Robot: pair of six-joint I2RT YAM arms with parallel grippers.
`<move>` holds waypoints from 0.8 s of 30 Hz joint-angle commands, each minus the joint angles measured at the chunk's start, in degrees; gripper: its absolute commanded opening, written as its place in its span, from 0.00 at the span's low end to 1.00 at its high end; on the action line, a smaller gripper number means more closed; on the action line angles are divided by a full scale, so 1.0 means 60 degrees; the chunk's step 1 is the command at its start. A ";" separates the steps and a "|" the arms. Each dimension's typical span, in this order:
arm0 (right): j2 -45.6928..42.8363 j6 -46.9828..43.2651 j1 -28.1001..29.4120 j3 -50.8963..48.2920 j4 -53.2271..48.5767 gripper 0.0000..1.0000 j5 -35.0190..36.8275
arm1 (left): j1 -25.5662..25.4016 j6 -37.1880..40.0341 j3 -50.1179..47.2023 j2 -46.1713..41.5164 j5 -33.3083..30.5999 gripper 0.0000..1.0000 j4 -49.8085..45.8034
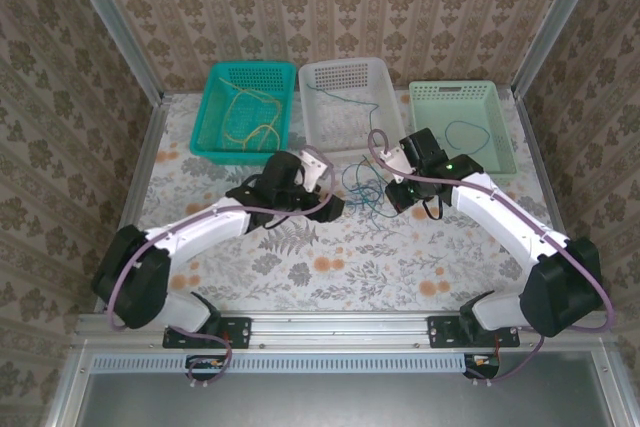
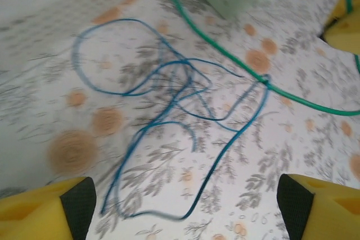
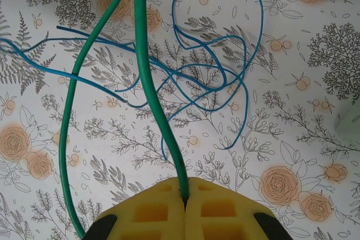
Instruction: Untangle the cables
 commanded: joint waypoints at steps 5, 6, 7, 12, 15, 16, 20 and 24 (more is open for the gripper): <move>-0.0008 0.0248 -0.0030 0.0107 0.0041 0.00 -0.0366 | -0.0377 0.0883 0.0774 0.0713 0.0922 0.82 0.0057; -0.0051 0.0248 -0.0028 0.0084 0.0061 0.00 -0.0374 | -0.0382 0.0939 0.0856 0.0794 0.0970 0.81 0.0065; -0.0070 0.0248 -0.0032 0.0070 0.0057 0.00 -0.0346 | -0.0408 0.1001 0.0926 0.0867 0.0948 0.78 0.0012; -0.0166 0.0250 -0.0029 0.0131 0.0035 0.00 -0.0593 | -0.0423 0.1059 0.1142 0.1114 0.0559 0.35 -0.0124; -0.0265 0.0248 -0.0066 0.0095 0.0010 0.00 -0.0454 | -0.0418 0.1047 0.1131 0.1070 0.0109 0.11 -0.0196; -0.0278 0.0262 -0.0114 0.0089 -0.0019 0.00 -0.0394 | -0.0402 0.1025 0.1112 0.1015 -0.0084 0.06 -0.0223; -0.0193 0.0185 -0.0167 0.0093 -0.0280 0.00 0.0100 | -0.0264 0.0797 0.0806 0.0619 -0.0871 0.00 0.0036; 0.0030 0.0258 -0.0175 0.0084 -0.0549 0.00 0.0890 | 0.0166 0.0059 0.0182 -0.0094 -0.1819 0.00 0.0707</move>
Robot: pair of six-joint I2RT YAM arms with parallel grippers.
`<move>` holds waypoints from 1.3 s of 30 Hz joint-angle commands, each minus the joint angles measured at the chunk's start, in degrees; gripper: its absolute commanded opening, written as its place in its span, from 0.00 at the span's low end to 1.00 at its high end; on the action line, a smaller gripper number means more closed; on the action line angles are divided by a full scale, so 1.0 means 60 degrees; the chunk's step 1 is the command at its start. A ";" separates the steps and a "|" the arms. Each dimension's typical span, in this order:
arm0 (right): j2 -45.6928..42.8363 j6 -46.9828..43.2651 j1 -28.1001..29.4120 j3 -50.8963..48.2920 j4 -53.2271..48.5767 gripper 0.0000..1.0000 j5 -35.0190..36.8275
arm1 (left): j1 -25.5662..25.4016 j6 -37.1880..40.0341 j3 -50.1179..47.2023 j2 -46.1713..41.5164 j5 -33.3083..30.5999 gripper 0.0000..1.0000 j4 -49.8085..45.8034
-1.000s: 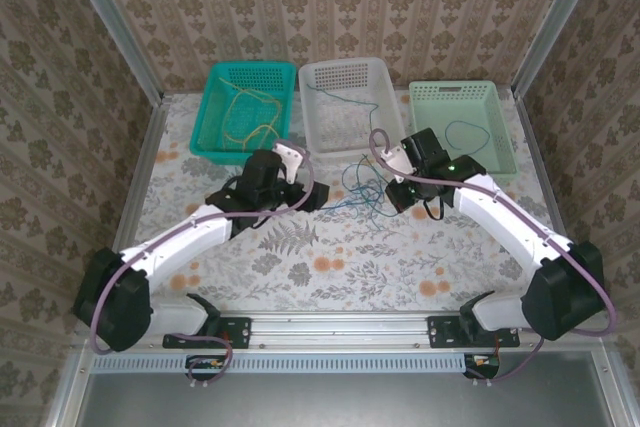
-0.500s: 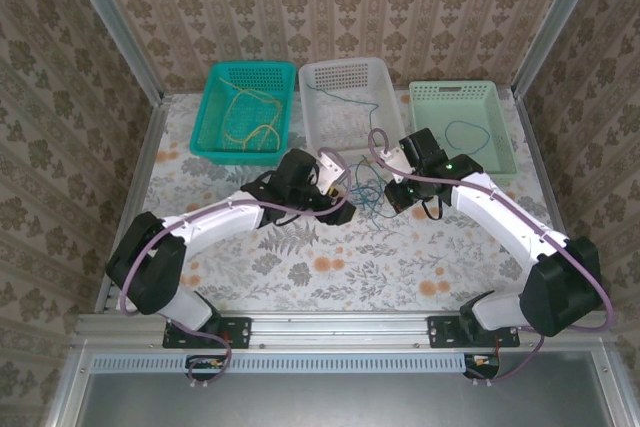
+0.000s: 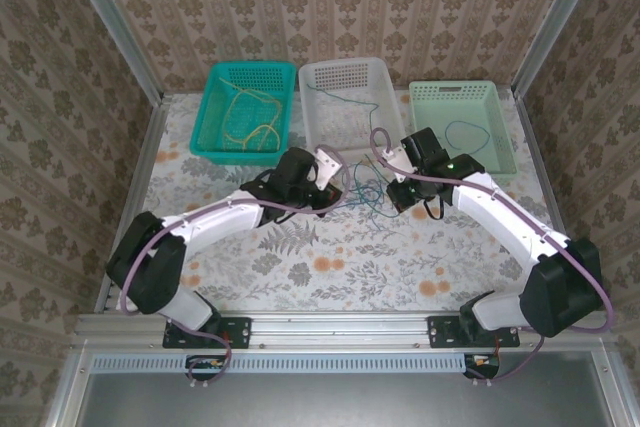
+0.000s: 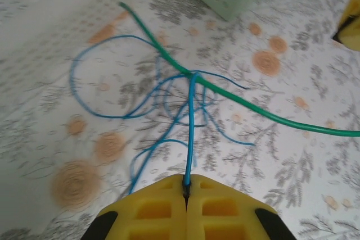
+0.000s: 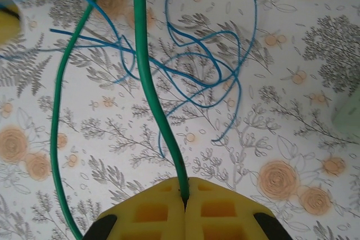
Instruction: Untangle the cables
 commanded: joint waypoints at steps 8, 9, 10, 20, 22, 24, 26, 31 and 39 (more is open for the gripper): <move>-0.0197 0.0257 -0.0096 0.0042 -0.0190 0.00 0.0819 | 0.0807 -0.1670 -0.1029 -0.1320 -0.2213 0.00 0.0852; -0.0177 0.0239 -0.0094 0.0040 -0.0235 0.00 0.0853 | 0.0806 -0.1843 -0.1147 -0.1385 -0.2359 0.00 0.0990; -0.0135 0.0224 -0.0095 0.0054 -0.0270 0.00 0.0923 | 0.0814 -0.1964 -0.1269 -0.1456 -0.2406 0.00 0.1170; 0.0301 0.0503 -0.0128 0.0288 -0.0701 0.00 0.2589 | 0.0850 -0.2954 -0.2284 -0.2090 -0.3593 0.00 0.2145; 0.0779 0.0584 -0.0123 0.0345 -0.0945 0.00 0.3244 | 0.0914 -0.3342 -0.2736 -0.2510 -0.4112 0.00 0.2542; 0.0924 0.0825 -0.0162 0.0342 -0.1021 0.00 0.3539 | 0.1042 -0.3746 -0.3210 -0.3101 -0.4853 0.00 0.2636; 0.0707 0.0951 -0.0235 0.0173 -0.0704 0.00 0.3224 | 0.1231 -0.3988 -0.3777 -0.3817 -0.5237 0.00 0.2792; 0.0313 0.1198 -0.0584 0.0050 -0.0217 0.00 0.2575 | 0.1590 -0.3722 -0.4375 -0.5815 -0.5869 0.00 0.1970; -0.0528 0.1231 -0.0654 0.0059 0.0523 0.00 -0.0806 | 0.1930 -0.3459 -0.4170 -0.6276 -0.4772 0.00 0.1308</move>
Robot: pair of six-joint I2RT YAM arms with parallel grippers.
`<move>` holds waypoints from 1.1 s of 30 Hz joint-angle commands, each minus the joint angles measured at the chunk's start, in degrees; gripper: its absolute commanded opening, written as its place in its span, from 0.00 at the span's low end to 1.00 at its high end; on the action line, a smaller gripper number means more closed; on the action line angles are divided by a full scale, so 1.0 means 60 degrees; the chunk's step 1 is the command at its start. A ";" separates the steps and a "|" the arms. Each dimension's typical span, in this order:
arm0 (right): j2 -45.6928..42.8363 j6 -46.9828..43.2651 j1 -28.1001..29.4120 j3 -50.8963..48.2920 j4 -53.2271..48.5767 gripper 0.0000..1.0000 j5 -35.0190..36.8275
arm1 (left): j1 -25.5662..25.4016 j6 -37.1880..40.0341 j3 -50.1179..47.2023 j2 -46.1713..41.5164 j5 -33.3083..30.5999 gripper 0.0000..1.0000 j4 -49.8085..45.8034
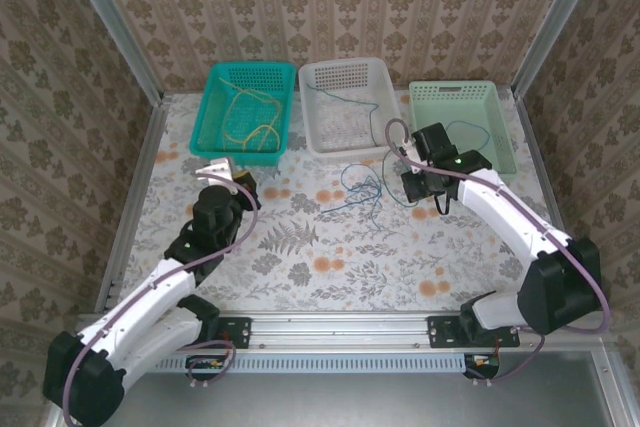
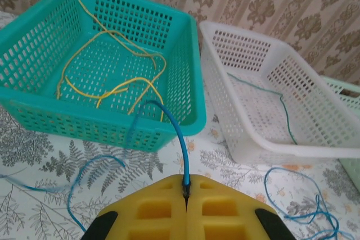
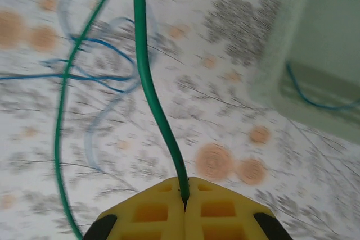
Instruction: Untangle the cables
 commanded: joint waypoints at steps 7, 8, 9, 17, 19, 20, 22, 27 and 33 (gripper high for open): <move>-0.1038 0.0319 0.0012 0.0163 0.0375 0.00 -0.1968 | -0.0173 0.0444 0.0770 0.1341 0.2011 0.00 0.0442; -0.1152 0.0285 0.0019 0.0118 0.0453 0.00 -0.2099 | -0.0261 0.0554 0.0904 0.1516 0.2191 0.00 0.0411; -0.1257 0.0253 0.0019 0.0075 0.0547 0.00 -0.2181 | -0.0360 0.0654 0.1057 0.1741 0.2371 0.00 0.0370; -0.1294 -0.0093 0.0456 0.0078 0.0755 0.00 -0.1824 | -0.1002 0.0724 0.2007 0.3577 0.3856 0.07 -0.0280; -0.1175 -0.0326 0.0774 0.0163 0.0700 0.00 -0.1494 | -0.1086 0.0768 0.2232 0.3836 0.3858 0.25 -0.0665; -0.1119 -0.0414 0.0882 0.0195 0.0669 0.00 -0.1338 | -0.1117 0.0811 0.2294 0.3913 0.3865 0.37 -0.0800; -0.1026 -0.0503 0.1061 0.0248 0.0719 0.00 -0.1183 | -0.1230 0.1048 0.2454 0.3983 0.3813 0.70 -0.1144; -0.0920 -0.0634 0.1276 0.0260 0.0969 0.00 -0.1051 | -0.1614 0.1570 0.2936 0.3817 0.2879 0.90 -0.1939; -0.0755 -0.0911 0.1776 0.0368 0.1008 0.00 -0.0646 | -0.1594 0.1308 0.2800 0.3600 0.3226 0.97 -0.0380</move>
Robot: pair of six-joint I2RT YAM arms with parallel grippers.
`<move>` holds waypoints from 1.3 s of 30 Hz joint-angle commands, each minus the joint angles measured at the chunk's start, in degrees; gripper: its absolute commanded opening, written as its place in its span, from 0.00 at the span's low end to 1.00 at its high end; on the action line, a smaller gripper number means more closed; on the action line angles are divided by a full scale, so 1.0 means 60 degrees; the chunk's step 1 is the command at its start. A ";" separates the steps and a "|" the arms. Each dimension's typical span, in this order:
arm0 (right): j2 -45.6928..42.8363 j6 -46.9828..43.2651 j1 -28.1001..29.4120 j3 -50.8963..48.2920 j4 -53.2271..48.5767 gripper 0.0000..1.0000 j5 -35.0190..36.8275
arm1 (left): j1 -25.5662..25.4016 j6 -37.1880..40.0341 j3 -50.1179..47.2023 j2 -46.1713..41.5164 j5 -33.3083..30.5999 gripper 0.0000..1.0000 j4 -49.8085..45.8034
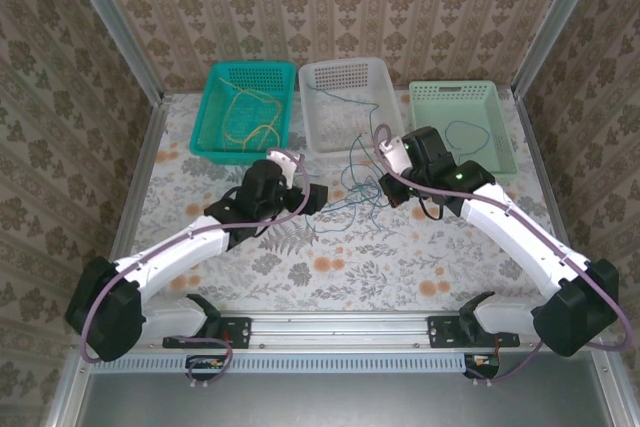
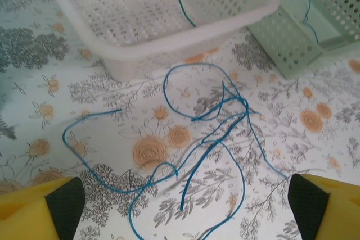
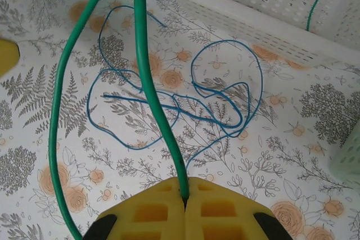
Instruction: Untangle the cables
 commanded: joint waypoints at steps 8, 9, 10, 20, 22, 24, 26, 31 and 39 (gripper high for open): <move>0.0282 -0.0645 0.0895 0.0440 0.0270 0.00 0.1218 | 0.0733 -0.1366 0.0810 0.1032 0.2483 0.95 0.2722; 0.0281 -0.0634 0.0924 0.0424 0.0299 0.00 0.1270 | 0.0802 -0.1449 0.0925 0.1164 0.2660 0.95 0.2773; 0.0262 -0.0634 0.0953 0.0417 0.0338 0.00 0.1302 | 0.0843 -0.1477 0.1030 0.1286 0.2795 0.95 0.2815; 0.0373 -0.0918 0.1317 0.0450 0.0399 0.00 0.2042 | 0.0895 -0.1782 0.1547 0.1978 0.3763 0.89 0.3136; 0.0345 -0.0981 0.1403 0.0432 0.0434 0.00 0.2121 | 0.0909 -0.1789 0.1634 0.2168 0.3796 0.87 0.3095; 0.0300 -0.1051 0.1465 0.0390 0.0521 0.00 0.2168 | 0.0927 -0.1789 0.1776 0.2363 0.3882 0.83 0.3041; 0.0241 -0.1069 0.1484 0.0383 0.0545 0.00 0.2190 | 0.0939 -0.1775 0.1912 0.2537 0.4017 0.78 0.3002; 0.0024 -0.1068 0.1499 0.0261 0.0682 0.00 0.2364 | 0.0994 -0.1792 0.2006 0.2634 0.3999 0.55 0.2981; -0.0154 -0.0802 0.1484 0.0045 0.0773 0.00 0.3049 | 0.1122 -0.2050 0.1254 0.2101 0.3361 0.14 0.3792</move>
